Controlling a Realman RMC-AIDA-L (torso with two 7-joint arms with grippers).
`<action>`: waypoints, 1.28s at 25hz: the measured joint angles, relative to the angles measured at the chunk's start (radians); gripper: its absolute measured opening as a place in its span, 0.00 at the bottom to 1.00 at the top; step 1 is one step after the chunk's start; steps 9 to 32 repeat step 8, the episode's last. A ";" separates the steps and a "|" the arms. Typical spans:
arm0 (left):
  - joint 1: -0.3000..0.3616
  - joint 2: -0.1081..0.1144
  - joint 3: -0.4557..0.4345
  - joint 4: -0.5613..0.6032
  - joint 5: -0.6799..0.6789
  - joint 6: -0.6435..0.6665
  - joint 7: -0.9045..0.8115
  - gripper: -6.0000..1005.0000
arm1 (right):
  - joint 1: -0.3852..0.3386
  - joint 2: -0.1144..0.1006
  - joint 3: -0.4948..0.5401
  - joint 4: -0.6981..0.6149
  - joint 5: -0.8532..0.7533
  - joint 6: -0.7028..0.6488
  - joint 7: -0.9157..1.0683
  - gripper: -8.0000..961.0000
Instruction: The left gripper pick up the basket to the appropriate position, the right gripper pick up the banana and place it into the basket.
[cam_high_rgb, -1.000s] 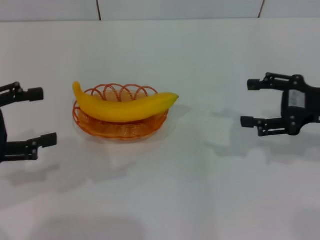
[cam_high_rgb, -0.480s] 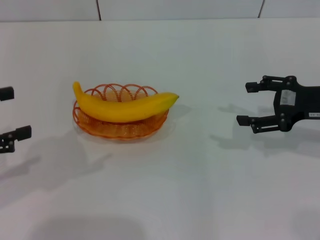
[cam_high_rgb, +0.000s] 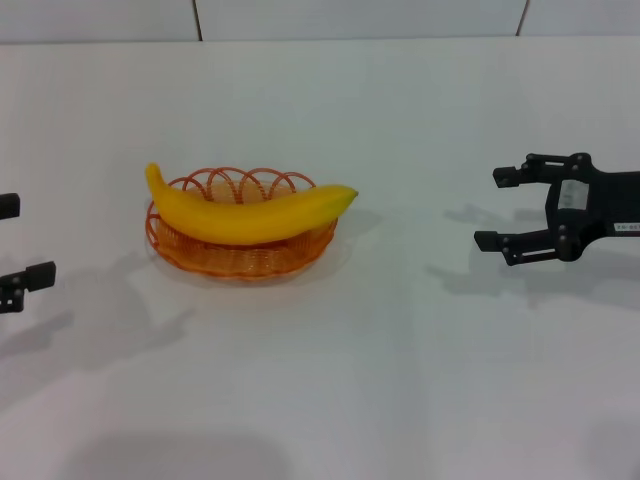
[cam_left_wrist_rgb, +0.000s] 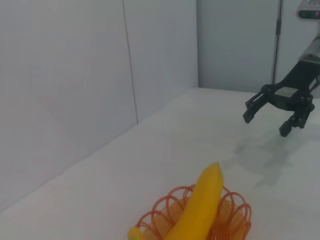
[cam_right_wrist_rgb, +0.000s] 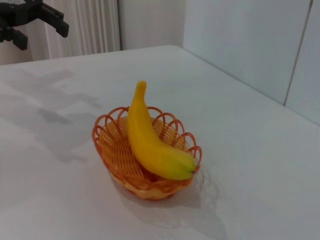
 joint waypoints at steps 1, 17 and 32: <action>0.000 0.000 -0.003 0.000 0.006 0.000 -0.001 0.89 | 0.000 0.000 0.000 0.000 0.000 0.000 0.000 0.93; -0.003 -0.001 -0.008 -0.005 0.044 -0.009 -0.015 0.89 | 0.000 0.000 0.000 -0.001 -0.019 0.001 0.017 0.93; -0.003 -0.001 -0.008 -0.005 0.044 -0.009 -0.015 0.89 | 0.000 0.000 0.000 -0.001 -0.019 0.001 0.017 0.93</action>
